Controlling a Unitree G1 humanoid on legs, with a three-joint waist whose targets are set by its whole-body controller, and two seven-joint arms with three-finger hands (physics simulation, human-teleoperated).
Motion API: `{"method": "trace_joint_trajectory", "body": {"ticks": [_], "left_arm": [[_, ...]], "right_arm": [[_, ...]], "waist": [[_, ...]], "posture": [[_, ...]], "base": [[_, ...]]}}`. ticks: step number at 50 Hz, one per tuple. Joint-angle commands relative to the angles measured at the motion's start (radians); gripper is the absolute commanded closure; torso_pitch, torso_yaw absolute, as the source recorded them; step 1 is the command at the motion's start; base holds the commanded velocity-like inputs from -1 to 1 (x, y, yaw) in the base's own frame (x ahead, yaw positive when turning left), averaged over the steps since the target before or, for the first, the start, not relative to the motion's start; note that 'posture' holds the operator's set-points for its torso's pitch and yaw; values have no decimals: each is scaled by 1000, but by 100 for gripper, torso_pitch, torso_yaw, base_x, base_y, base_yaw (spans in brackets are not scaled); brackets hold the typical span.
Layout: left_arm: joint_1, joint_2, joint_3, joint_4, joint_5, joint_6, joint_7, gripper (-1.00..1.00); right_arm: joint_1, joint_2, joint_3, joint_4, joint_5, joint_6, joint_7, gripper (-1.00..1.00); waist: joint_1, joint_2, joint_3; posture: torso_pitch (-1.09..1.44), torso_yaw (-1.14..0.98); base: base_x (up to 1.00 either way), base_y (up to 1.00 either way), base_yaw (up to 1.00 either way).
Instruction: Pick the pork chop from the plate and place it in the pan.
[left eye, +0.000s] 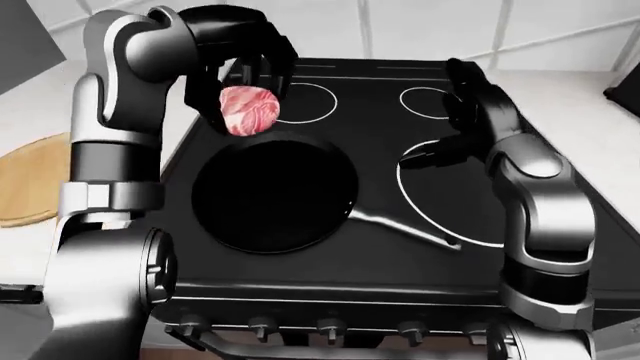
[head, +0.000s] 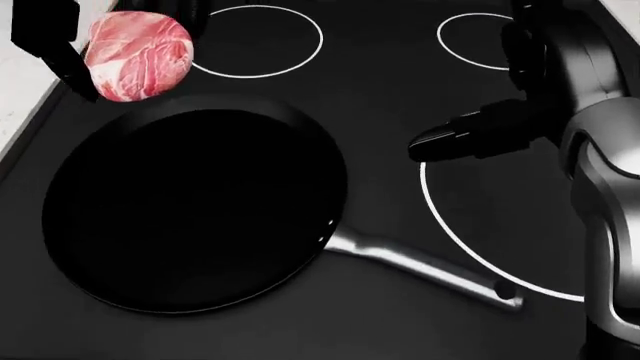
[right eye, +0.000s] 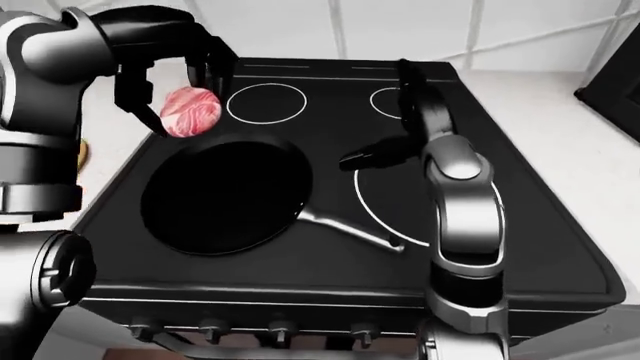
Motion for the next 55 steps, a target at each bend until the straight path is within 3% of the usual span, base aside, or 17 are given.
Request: {"method": "trace_joint_trajectory", "body": {"ticks": [1, 10, 22, 42, 45, 46, 47, 55], "left_arm": [[-13, -2, 18, -86, -23, 26, -5, 97], [157, -32, 38, -421, -119, 111, -141, 96], [186, -18, 43, -426, -141, 98, -124, 97], [364, -207, -32, -683, -42, 179, -165, 97], [364, -204, -27, -650, -36, 155, -152, 97], [373, -202, -27, -655, -34, 150, -152, 96], [376, -198, -25, -650, -31, 143, -151, 97], [325, -166, -8, -570, -34, 121, -134, 97]], "right_arm": [[-33, -13, -9, -33, -2, -25, -4, -100], [-30, -11, -13, -45, 3, -13, -6, -100], [-23, -7, -9, -35, 7, -26, -14, -100], [8, -7, -14, -17, 16, -67, -20, -100], [11, -3, -11, -21, 14, -66, -22, -100], [22, -1, -16, 33, 17, -131, -23, -100], [27, 4, -7, -31, 13, -70, -24, -100], [31, 6, -11, -35, 13, -69, -23, -100]], "waist": [[1, -1, -32], [-2, -2, -29], [2, -2, -26], [6, -9, -24], [7, -11, -25], [7, -10, -26], [6, -9, -25], [8, -10, -30]], "posture": [[0, 0], [0, 0], [0, 0], [0, 0], [0, 0], [0, 0], [0, 0], [0, 0]], "base": [[0, 0, 0], [0, 0, 0], [0, 0, 0], [0, 0, 0], [0, 0, 0], [0, 0, 0], [0, 0, 0], [0, 0, 0]]}}
